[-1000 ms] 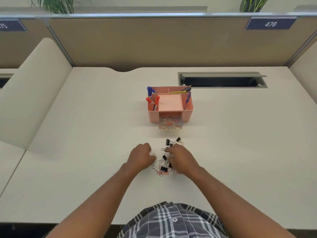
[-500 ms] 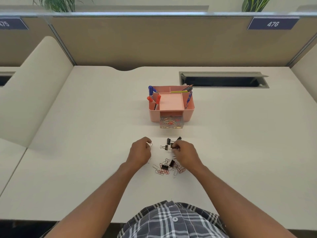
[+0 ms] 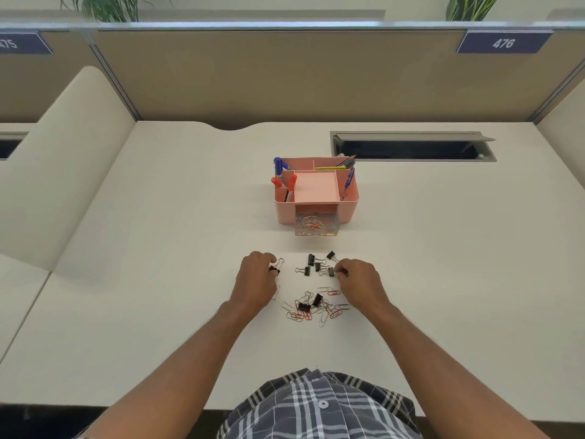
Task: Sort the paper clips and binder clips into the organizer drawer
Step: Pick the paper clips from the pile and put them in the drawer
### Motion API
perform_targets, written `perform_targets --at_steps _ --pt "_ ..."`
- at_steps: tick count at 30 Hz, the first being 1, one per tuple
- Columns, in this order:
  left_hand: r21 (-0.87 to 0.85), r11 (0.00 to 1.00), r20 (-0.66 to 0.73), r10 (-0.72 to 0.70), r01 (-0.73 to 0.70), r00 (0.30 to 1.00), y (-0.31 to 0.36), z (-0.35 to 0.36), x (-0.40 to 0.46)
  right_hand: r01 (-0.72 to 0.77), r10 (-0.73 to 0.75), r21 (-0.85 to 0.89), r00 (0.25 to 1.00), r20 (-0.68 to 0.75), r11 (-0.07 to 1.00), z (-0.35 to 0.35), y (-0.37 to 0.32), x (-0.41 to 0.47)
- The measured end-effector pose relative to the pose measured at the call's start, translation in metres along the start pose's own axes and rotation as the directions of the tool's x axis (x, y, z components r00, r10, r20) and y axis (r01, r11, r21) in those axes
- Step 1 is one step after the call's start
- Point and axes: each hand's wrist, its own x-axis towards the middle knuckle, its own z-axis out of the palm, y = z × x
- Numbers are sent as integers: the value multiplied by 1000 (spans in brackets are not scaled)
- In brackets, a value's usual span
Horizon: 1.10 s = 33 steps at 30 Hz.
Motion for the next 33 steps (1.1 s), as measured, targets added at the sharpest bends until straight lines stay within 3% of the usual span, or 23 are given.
perform_targets --at_steps 2,5,9,20,26,30,33 --pt "65 997 -27 -29 31 999 -1 1 -8 42 -35 -72 994 101 996 2 4 -3" --pt "157 985 81 -85 72 993 0 9 -22 106 -79 -137 979 190 985 10 7 -9" --pt "175 984 104 -48 29 993 7 21 -34 197 -186 -103 976 111 975 23 4 -17" --pt "49 997 121 49 -55 991 19 27 -30 265 -257 -130 963 80 955 31 6 -22" --pt "-170 983 -7 67 -67 998 27 20 -22 132 -130 172 991 -23 976 11 -4 -17" --pt "-276 943 -144 149 -184 978 54 -5 2 172 -109 344 975 -195 923 -20 -32 3" --pt "-274 924 -188 220 -266 957 78 -24 26 201 -113 351 960 -256 915 -42 -52 27"
